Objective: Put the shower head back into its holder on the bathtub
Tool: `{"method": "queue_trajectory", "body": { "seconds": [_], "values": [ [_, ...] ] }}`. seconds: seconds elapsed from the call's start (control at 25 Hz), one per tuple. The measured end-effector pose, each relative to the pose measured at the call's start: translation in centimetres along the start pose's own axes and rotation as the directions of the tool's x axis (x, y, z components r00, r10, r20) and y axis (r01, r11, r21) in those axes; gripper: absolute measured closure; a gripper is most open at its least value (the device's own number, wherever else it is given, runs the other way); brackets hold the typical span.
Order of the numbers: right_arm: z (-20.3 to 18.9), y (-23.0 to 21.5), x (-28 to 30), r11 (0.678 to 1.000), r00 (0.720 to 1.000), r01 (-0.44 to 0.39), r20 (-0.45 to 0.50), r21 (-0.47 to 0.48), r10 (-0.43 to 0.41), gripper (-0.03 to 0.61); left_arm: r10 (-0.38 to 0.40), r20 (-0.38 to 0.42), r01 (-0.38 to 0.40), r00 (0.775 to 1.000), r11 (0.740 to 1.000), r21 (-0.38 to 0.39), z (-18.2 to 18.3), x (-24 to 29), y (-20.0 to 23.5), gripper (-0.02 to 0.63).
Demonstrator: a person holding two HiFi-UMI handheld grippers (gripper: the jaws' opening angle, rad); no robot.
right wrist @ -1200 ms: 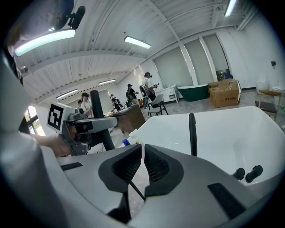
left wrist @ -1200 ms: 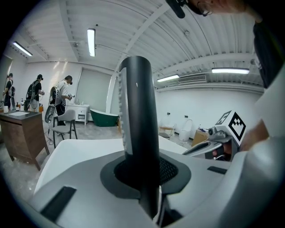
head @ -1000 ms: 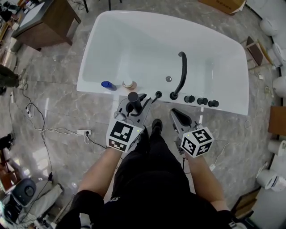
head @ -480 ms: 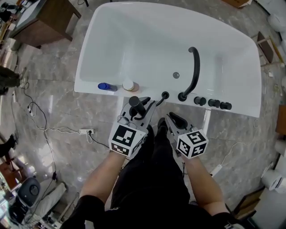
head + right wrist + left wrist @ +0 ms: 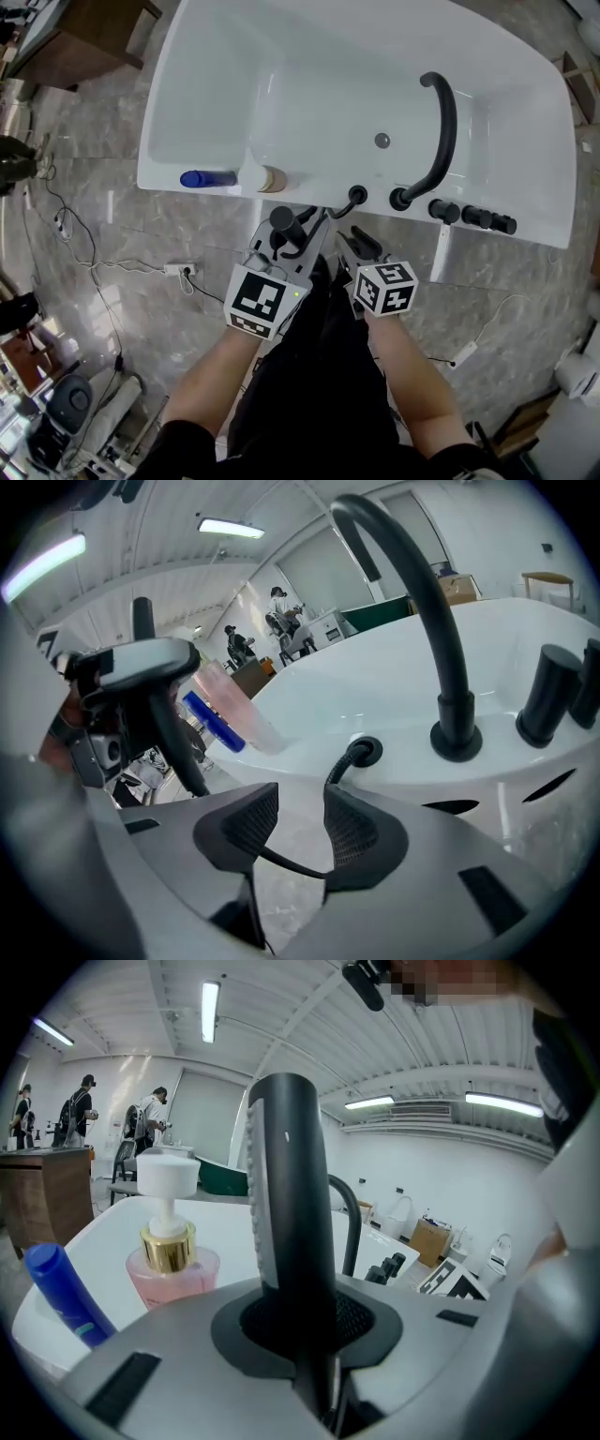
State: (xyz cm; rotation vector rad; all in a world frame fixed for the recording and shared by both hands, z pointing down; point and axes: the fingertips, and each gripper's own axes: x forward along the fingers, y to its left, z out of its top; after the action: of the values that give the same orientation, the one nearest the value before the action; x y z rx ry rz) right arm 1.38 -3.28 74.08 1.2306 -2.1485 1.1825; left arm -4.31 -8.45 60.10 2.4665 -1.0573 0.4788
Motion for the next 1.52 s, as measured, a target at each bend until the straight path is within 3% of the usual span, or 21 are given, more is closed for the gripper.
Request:
{"method": "queue_trajectory", "body": {
  "seconds": [0.48,0.68,0.96,1.28,1.52],
  "values": [
    [-2.7,-3.6,7.6,0.984,0.997,0.075,0.007,0.164,-0.078,0.407,-0.014,-0.044,0.013,0.999,0.999,-0.033,-4.2,1.9,0.7,0.535],
    [-1.5,-3.7,7.3,0.988,0.994,0.100,0.019,0.115,-0.103,0.504,-0.009,-0.048,0.008,0.999,1.000,-0.022,-3.5,1.7,1.0,0.535],
    [-0.3,-3.3,2.8,0.993,0.993,0.113,-0.020,0.042,-0.112,0.509,-0.016,-0.023,0.016,1.000,1.000,-0.022,-0.9,1.3,0.2,0.535],
    [3.6,-7.7,-1.3,0.975,0.975,0.218,-0.041,-0.037,-0.219,0.508,-0.016,0.015,0.016,1.000,0.999,-0.031,2.6,1.0,-0.4,0.535],
    [2.7,-7.4,-1.3,0.984,0.978,0.166,-0.118,-0.065,-0.173,0.509,-0.011,0.038,0.013,0.999,1.000,-0.028,4.2,1.3,-1.0,0.535]
  ]
}}
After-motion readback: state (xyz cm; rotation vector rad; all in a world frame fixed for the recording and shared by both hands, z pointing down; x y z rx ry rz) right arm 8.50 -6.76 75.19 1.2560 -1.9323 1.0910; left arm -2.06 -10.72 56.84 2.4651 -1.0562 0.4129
